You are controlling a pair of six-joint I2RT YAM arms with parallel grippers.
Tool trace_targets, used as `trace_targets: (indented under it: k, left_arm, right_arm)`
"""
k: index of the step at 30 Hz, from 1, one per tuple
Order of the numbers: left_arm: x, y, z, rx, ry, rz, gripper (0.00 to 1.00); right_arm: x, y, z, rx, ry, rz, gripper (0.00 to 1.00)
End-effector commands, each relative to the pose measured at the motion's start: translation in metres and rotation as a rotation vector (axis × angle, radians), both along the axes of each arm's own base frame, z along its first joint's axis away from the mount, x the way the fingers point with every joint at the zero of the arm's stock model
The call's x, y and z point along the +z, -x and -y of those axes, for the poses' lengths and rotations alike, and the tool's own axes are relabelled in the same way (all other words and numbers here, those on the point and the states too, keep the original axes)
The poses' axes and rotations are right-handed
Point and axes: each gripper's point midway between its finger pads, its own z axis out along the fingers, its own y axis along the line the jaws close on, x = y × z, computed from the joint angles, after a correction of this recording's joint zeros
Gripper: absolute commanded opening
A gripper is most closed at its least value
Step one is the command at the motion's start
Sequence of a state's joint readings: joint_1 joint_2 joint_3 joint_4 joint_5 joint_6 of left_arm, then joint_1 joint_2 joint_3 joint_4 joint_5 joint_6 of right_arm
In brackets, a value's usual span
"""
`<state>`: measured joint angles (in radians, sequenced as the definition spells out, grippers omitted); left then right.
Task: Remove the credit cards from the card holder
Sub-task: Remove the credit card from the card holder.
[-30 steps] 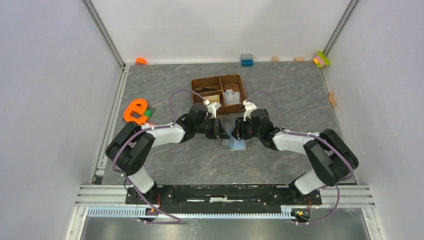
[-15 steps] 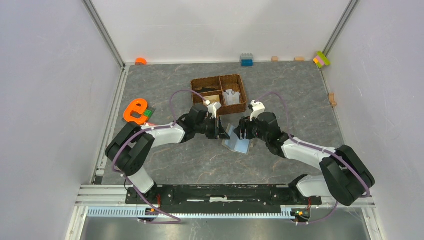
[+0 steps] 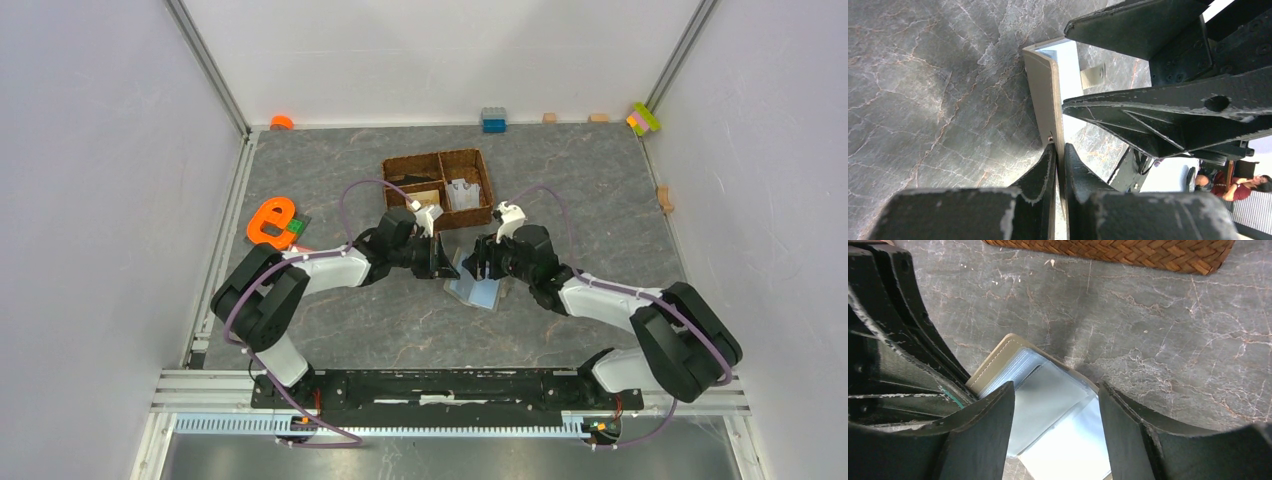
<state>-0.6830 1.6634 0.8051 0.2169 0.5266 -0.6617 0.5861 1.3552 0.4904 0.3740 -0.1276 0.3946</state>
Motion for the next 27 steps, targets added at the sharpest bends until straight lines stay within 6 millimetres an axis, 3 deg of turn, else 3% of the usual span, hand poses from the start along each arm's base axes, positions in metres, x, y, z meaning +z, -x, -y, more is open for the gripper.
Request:
trace_targets:
  k: [1,9,15,21,27]
  left_arm:
    - [0.028,-0.006,0.008,-0.011,0.063,0.084,0.02]
    - [0.025,-0.010,0.004,0.013,0.040,0.092,0.02]
    - [0.027,-0.020,-0.009,0.083,0.005,0.125,0.02]
    - [0.024,-0.027,-0.018,0.129,-0.006,0.123,0.03]
    - [0.018,-0.026,-0.016,0.120,-0.018,0.099,0.14]
  right_arm:
    - [-0.005,-0.003,-0.006,0.011,0.009,-0.018,0.65]
    - [-0.024,-0.003,-0.009,0.029,0.046,-0.082,0.50]
    - [-0.023,-0.004,-0.005,0.023,0.074,-0.082,0.45]
    - [-0.016,-0.005,-0.002,0.011,0.074,-0.062,0.50]
    - [-0.015,-0.005,-0.003,0.010,0.074,-0.067,0.59]
